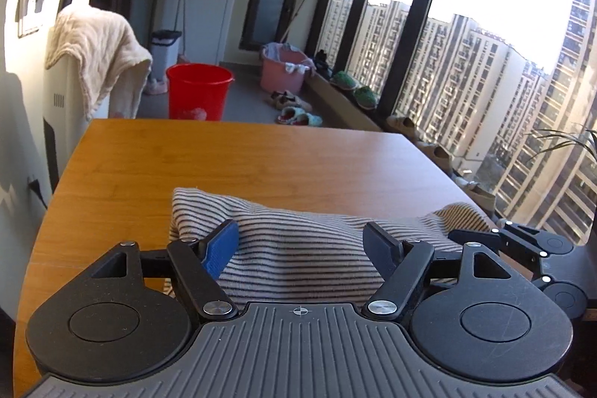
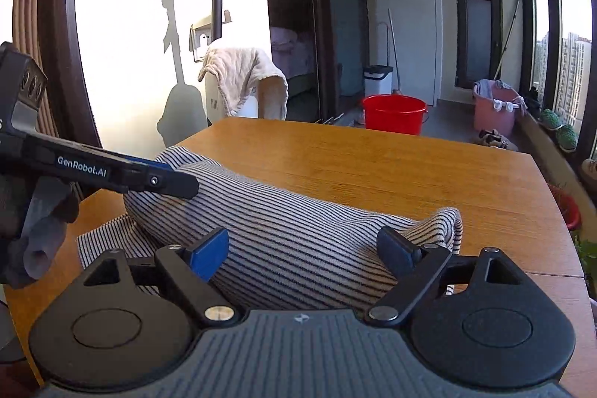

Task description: Fold clothes

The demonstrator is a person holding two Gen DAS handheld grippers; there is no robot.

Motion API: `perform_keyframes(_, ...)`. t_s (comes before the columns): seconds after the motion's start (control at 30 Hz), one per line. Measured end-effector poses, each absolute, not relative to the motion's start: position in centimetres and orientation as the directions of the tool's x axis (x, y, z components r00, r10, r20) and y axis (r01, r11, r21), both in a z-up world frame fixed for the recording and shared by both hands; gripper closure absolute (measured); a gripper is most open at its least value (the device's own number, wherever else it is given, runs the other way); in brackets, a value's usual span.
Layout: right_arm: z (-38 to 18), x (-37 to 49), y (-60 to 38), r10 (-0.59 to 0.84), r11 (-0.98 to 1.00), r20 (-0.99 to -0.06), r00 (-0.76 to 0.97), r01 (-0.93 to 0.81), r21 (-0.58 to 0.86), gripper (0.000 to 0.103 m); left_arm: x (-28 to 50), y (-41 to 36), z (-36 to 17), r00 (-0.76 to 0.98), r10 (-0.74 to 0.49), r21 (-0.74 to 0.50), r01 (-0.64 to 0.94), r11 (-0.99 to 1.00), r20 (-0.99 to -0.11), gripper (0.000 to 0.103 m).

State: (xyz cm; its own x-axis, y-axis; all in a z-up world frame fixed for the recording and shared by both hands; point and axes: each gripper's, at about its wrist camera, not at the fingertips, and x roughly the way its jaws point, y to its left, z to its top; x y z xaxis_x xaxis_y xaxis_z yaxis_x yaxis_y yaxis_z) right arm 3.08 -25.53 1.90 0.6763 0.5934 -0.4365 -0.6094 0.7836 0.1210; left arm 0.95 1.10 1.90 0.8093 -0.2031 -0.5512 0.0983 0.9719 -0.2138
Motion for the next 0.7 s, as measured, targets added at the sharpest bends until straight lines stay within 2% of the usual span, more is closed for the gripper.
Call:
perform_keyframes(0.13,3.9,3.7,-27.5,0.536,0.839,-0.388,0.750,-0.525,0.145,0.016,-1.0,0.9,0.9,0.815,-0.202,-0.191,0.114,0.975,-0.544,0.024)
perform_keyframes(0.17,4.1,4.5,-27.9,0.515,0.855,-0.386,0.766,-0.494,0.159,0.016,-1.3,1.1,1.0,0.812,-0.209,-0.203,0.114,0.972,-0.545,0.024)
perform_keyframes(0.2,3.3,5.9,-28.2,0.515,0.857,-0.423,0.746,-0.467,0.219,0.020,-1.4,1.2,1.1,0.808,-0.214,-0.209,0.116,0.971,-0.549,0.023)
perform_keyframes(0.23,2.5,7.3,-28.6,0.516,0.856,-0.459,0.723,-0.436,0.277,0.025,-1.3,1.2,1.1,0.804,-0.216,-0.207,0.119,0.971,-0.554,0.023)
perform_keyframes(0.27,1.7,8.7,-28.9,0.520,0.853,-0.493,0.697,-0.400,0.334,0.044,-1.3,1.2,1.3,0.798,-0.222,-0.205,0.126,0.971,-0.560,0.021)
perform_keyframes(0.3,-0.1,9.9,-29.6,0.541,0.837,-0.536,0.648,-0.351,0.421,0.055,-1.3,1.3,1.6,0.792,-0.231,-0.207,0.135,0.969,-0.566,0.020)
perform_keyframes(0.33,-1.8,10.9,-30.2,0.564,0.815,-0.570,0.597,-0.295,0.499,0.055,-1.4,1.6,2.0,0.791,-0.244,-0.224,0.139,0.965,-0.562,0.019)
perform_keyframes(0.4,-2.8,10.5,-30.9,0.590,0.792,-0.538,0.602,-0.302,0.531,0.056,-1.9,2.5,3.1,0.797,-0.274,-0.276,0.141,0.951,-0.538,0.018)
perform_keyframes(0.5,-2.5,9.5,-30.8,0.584,0.804,-0.536,0.610,-0.342,0.487,0.060,-1.0,4.6,4.6,0.828,-0.216,-0.301,0.060,0.952,-0.518,0.007)
perform_keyframes(0.6,-2.2,8.8,-30.7,0.586,0.807,-0.538,0.606,-0.374,0.457,0.061,2.6,6.3,4.1,0.802,-0.155,-0.296,-0.028,0.955,-0.577,0.007)
perform_keyframes(0.63,-2.2,8.7,-30.9,0.590,0.804,-0.540,0.600,-0.380,0.457,0.061,3.8,6.7,3.4,0.778,-0.159,-0.304,-0.043,0.952,-0.608,0.008)
perform_keyframes(0.67,-2.1,8.6,-31.0,0.595,0.801,-0.542,0.594,-0.386,0.457,0.061,5.0,6.9,2.5,0.749,-0.171,-0.313,-0.052,0.948,-0.641,0.013)
perform_keyframes(0.7,-2.1,8.5,-31.2,0.599,0.798,-0.543,0.588,-0.392,0.457,0.061,5.8,7.0,1.7,0.724,-0.183,-0.317,-0.052,0.947,-0.666,0.026)
